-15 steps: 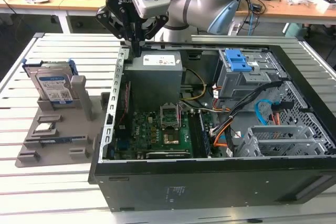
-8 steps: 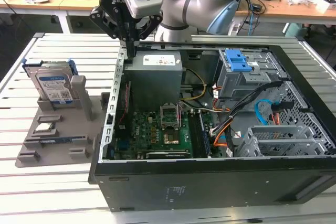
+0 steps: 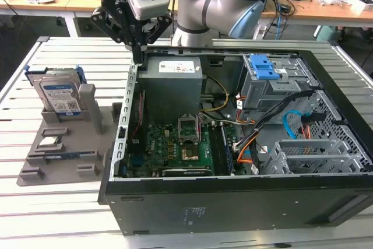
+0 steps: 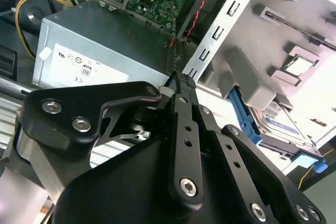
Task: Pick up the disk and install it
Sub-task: 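Reach for the disk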
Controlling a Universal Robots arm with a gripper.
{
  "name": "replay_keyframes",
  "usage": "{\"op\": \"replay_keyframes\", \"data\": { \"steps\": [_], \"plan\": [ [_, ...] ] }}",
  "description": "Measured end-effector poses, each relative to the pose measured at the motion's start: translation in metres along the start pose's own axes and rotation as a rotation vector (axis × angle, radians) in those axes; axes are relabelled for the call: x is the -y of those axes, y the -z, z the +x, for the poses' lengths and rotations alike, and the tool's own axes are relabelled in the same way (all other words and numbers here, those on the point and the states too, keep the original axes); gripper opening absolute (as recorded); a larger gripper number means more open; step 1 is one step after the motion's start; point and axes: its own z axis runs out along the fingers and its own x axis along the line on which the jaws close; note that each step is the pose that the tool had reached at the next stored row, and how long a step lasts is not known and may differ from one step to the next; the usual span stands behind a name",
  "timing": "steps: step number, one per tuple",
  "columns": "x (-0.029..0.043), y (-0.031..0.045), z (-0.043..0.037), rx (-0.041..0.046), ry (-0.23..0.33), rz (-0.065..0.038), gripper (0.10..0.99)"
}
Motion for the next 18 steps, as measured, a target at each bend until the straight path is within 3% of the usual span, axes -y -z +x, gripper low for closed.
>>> {"op": "replay_keyframes", "data": {
  "steps": [18],
  "plan": [
    [0.0021, 0.0008, 0.0279, -0.0001, 0.0, 0.0, 0.106]
  ]
}}
